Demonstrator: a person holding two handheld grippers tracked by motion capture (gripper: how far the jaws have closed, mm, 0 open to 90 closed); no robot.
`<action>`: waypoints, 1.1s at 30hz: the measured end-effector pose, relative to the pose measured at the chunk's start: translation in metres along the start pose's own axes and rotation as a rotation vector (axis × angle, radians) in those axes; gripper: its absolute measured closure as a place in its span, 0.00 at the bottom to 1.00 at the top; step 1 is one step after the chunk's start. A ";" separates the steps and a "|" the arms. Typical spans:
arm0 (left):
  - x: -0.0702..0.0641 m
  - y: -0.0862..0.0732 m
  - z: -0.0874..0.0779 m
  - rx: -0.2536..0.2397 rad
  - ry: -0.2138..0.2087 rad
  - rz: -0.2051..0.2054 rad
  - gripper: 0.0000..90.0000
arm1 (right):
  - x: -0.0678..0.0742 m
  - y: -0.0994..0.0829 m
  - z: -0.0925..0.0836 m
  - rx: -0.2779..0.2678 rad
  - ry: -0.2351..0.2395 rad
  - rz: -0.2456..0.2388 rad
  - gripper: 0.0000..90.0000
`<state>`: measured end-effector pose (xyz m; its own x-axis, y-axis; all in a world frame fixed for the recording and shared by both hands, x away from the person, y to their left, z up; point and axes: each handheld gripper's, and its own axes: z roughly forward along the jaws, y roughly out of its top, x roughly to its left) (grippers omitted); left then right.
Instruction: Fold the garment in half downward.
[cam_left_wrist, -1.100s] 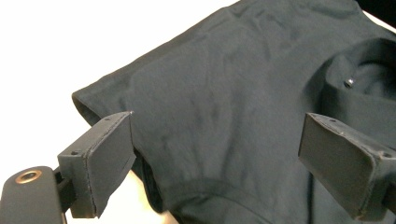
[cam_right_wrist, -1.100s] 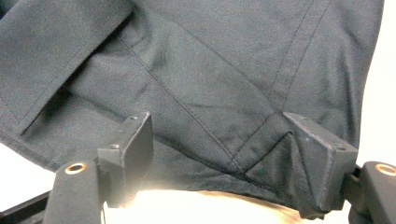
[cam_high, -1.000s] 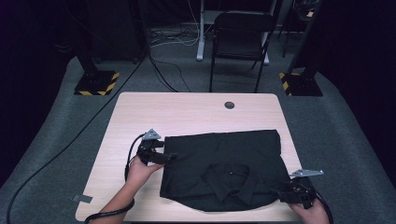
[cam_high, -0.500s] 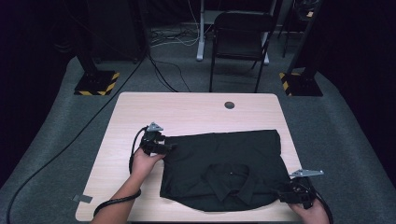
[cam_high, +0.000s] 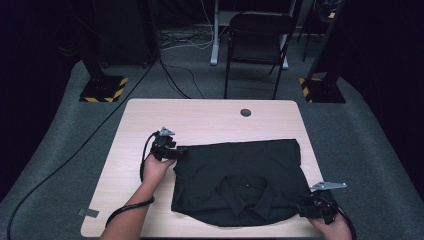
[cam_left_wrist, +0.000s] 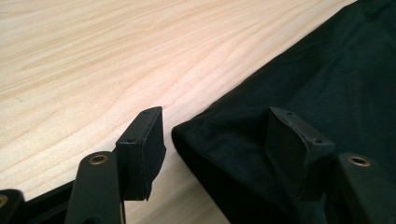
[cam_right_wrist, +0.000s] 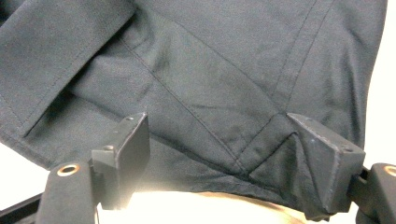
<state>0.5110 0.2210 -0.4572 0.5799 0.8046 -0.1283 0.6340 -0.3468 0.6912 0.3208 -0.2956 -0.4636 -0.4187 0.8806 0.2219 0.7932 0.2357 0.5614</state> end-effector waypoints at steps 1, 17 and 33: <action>0.001 0.000 0.001 -0.002 -0.001 -0.007 0.43 | 0.000 0.000 0.000 0.000 0.000 0.001 0.26; -0.002 0.000 0.019 0.055 0.049 0.048 0.49 | 0.002 0.000 0.001 -0.002 -0.004 -0.008 0.22; 0.000 -0.006 0.024 0.050 0.067 0.068 0.45 | 0.000 -0.001 0.001 -0.013 0.027 0.010 0.20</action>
<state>0.5195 0.2117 -0.4780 0.5881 0.8081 -0.0331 0.6198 -0.4240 0.6603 0.3204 -0.2954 -0.4648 -0.4228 0.8715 0.2486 0.7917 0.2217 0.5692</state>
